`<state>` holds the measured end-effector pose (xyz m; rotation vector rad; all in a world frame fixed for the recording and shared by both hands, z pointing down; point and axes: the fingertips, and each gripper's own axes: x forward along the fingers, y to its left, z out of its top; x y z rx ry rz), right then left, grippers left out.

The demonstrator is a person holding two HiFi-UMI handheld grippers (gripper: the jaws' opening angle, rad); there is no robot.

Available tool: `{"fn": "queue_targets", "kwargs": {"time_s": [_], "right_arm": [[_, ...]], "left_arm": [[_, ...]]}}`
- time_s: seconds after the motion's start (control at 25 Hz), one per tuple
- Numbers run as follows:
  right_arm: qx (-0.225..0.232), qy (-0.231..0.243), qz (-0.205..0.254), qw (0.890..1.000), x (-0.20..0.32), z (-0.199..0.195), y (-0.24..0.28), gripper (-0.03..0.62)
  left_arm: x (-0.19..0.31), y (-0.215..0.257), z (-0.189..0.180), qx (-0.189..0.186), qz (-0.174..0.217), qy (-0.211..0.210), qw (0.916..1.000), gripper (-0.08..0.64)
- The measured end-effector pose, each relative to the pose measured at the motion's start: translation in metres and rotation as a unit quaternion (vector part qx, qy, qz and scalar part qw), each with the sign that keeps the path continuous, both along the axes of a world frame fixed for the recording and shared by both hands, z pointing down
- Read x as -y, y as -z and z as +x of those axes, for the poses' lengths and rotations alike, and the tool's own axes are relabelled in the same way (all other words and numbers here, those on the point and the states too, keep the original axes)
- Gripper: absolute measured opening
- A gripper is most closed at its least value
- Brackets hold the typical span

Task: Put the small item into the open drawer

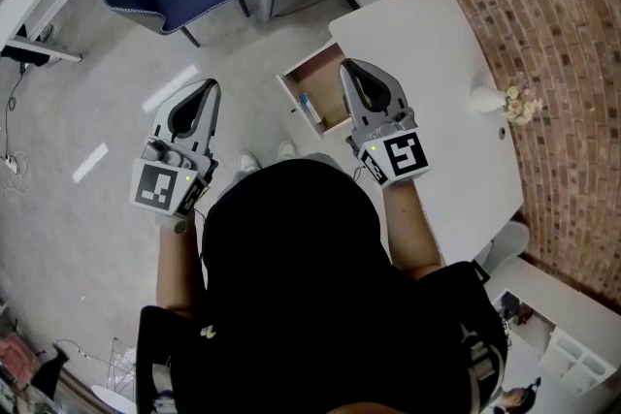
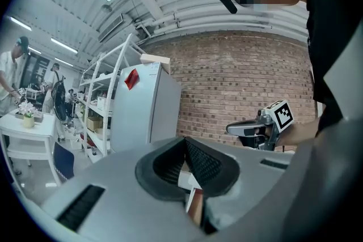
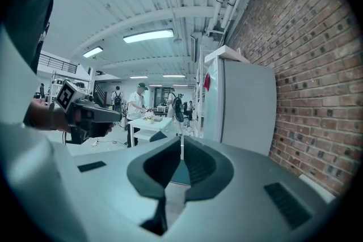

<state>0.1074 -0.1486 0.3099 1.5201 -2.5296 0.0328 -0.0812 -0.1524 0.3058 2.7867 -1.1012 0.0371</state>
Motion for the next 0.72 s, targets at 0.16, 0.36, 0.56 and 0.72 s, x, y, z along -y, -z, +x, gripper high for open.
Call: {"fn": "queue_targets", "kwargs": {"time_s": [0.16, 0.36, 0.56, 0.72], "right_arm": [[0.001, -0.003, -0.005, 1.0, -0.002, 0.0, -0.003, 0.012], [0.004, -0.002, -0.012, 1.0, -0.006, 0.0, -0.009, 0.012], [0.006, -0.003, -0.015, 1.0, -0.01, 0.001, -0.012, 0.012], [0.006, -0.005, -0.016, 1.0, -0.01, 0.001, -0.013, 0.012]], "left_arm": [[-0.001, -0.001, 0.001, -0.003, -0.004, -0.001, 1.0, 0.003], [-0.005, -0.004, 0.003, -0.002, -0.008, -0.003, 1.0, 0.003], [-0.008, -0.004, 0.004, -0.002, -0.01, -0.003, 0.9999, 0.003], [-0.009, -0.006, 0.005, -0.001, -0.01, -0.004, 0.9999, 0.003]]}}
